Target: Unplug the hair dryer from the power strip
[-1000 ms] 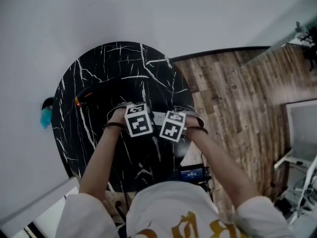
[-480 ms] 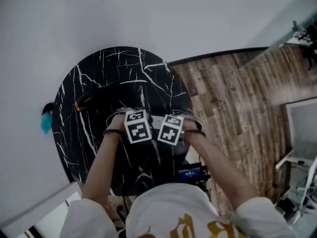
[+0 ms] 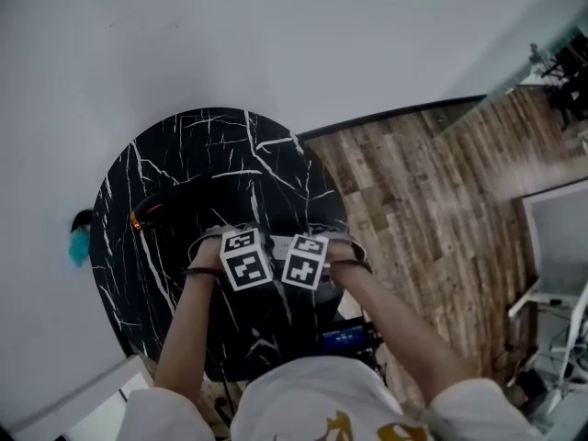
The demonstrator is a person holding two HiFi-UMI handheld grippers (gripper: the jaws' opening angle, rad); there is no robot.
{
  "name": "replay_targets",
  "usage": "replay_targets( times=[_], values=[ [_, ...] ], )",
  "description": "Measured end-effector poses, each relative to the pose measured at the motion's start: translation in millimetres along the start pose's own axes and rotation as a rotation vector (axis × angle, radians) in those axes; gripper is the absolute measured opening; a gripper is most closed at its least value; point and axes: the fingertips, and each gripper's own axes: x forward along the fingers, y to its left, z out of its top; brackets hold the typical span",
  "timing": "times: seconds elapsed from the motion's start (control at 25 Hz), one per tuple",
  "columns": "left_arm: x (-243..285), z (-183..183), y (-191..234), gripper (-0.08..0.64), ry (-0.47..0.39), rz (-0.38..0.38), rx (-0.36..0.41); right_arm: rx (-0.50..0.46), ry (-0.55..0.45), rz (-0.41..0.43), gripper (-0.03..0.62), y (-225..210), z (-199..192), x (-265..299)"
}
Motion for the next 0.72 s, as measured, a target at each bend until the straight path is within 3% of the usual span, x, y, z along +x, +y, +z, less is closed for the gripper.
replay_targets(
  times=[0.24,0.48,0.72],
  values=[
    [-5.4,10.5,15.3,0.054,-0.065,-0.114,-0.038,0.0,0.03,0.002,0.269,1.3,-2.0,0.6],
    [-0.1,0.9,2.7,0.052,-0.025,0.01,-0.032,0.007,0.029,-0.003,0.269,-2.1,-2.8,-0.6],
    [-5.3,9.8,15.9,0.055,-0.064,-0.11,-0.05,0.013,0.008,0.0,0.268,0.5,-1.1,0.0]
  ],
)
